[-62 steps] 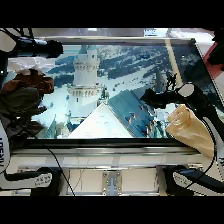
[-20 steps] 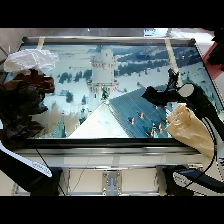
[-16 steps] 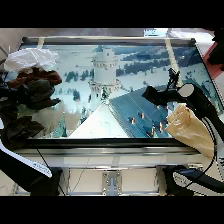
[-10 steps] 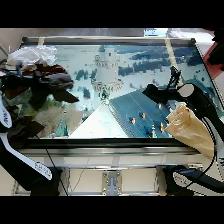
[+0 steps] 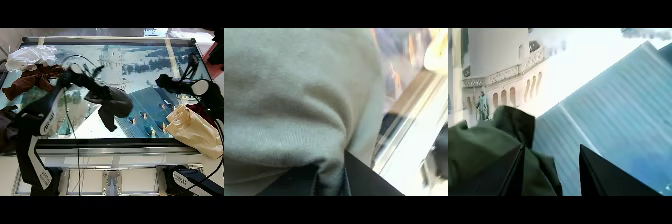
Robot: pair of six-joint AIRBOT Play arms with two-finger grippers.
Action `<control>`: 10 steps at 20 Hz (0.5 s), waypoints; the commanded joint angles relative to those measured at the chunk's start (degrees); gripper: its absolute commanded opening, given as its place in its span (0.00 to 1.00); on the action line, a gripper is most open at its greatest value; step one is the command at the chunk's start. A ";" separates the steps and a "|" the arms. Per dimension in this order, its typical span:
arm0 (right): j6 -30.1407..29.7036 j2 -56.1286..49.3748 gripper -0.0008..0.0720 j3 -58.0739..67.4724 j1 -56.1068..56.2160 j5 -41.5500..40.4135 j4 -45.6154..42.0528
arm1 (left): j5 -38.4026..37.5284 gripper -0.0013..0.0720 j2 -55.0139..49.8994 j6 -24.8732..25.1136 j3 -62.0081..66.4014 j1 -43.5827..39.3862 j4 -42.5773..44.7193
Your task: Fold the shirts.
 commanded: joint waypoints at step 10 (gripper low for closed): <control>-18.21 2.78 0.54 -3.74 -6.45 20.87 1.51 | 10.67 0.98 -0.20 -11.30 11.15 -5.05 4.13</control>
